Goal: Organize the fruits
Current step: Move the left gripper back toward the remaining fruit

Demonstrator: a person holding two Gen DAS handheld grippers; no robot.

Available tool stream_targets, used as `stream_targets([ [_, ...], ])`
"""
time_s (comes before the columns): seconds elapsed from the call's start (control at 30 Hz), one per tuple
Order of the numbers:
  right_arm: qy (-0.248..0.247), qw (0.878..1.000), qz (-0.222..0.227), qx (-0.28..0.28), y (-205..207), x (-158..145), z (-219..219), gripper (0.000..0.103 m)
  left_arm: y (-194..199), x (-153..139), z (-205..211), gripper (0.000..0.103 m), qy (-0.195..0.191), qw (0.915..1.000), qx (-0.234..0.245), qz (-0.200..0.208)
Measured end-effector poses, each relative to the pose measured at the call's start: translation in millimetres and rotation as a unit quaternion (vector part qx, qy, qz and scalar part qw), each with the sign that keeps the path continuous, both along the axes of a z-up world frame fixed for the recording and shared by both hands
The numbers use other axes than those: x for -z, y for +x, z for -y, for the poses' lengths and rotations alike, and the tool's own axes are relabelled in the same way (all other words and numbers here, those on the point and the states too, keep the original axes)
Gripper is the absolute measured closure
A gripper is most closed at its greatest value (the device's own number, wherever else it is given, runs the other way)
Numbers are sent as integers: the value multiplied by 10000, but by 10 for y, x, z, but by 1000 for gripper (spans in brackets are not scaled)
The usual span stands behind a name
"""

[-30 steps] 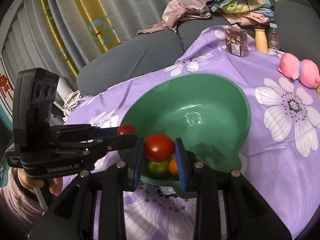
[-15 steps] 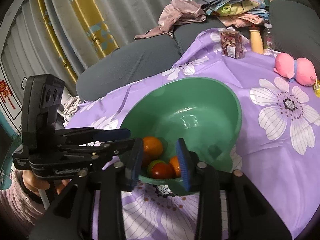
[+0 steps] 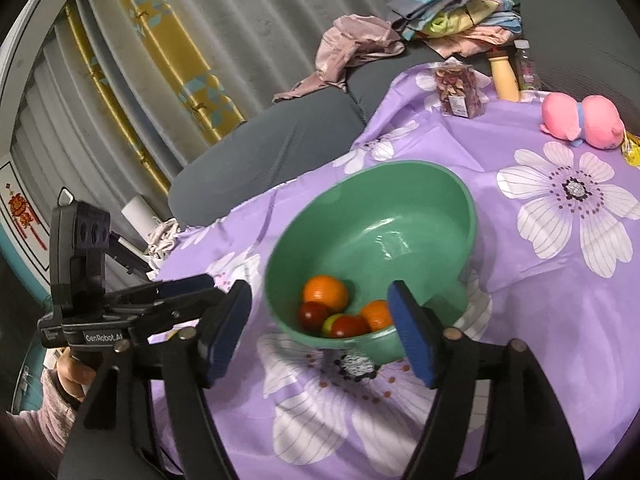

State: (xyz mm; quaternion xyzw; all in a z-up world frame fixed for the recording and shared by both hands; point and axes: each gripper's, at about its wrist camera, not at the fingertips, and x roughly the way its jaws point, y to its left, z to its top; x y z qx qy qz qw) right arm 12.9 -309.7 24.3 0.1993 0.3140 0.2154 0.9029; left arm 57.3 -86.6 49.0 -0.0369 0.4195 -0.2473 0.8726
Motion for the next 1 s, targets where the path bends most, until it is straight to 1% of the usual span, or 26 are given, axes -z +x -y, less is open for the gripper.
stream_targets([
  [0.03, 1, 10000, 14, -34, -15, -15, -26, 25, -32, 5, -72, 11, -34, 10000, -81, -19],
  [0.1, -36, 9999, 42, -126, -46, -45, -92, 19, -106, 24, -235, 10, -66, 9996, -278, -78],
  [0.2, -77, 9996, 85, -260, -101, -83, -205, 15, -229, 59, -472, 10, -63, 9981, -587, -147],
  [0.27, -74, 9993, 83, -355, -133, -100, -275, 12, -323, 95, -654, 10, -159, 9964, -798, -237],
  [0.33, -123, 9989, 83, -439, -173, -108, -358, 8, -421, 137, -808, 7, -268, 9943, -977, -335],
  [0.37, -151, 9987, 78, -471, -186, -108, -390, 7, -459, 154, -878, 3, -302, 9932, -1061, -368],
  [0.53, -204, 9970, 42, -747, -261, -119, -581, 7, -698, 183, -1205, 3, -357, 9870, -1523, -359],
  [0.67, -256, 9949, 50, -971, -305, -125, -742, 7, -905, 186, -1479, 3, -250, 9811, -1899, -278],
  [0.77, -310, 9933, 1, -1110, -305, -110, -871, 6, -1044, 218, -1670, 3, -203, 9778, -2071, -256],
  [0.87, -354, 9910, -76, -1291, -305, -62, -1008, 6, -1171, 286, -1857, 3, -266, 9743, -2218, -281],
  [1.0, -490, 9872, -205, -1505, -308, 12, -1201, 6, -1255, 365, -1953, 3, -303, 9737, -2239, -310],
])
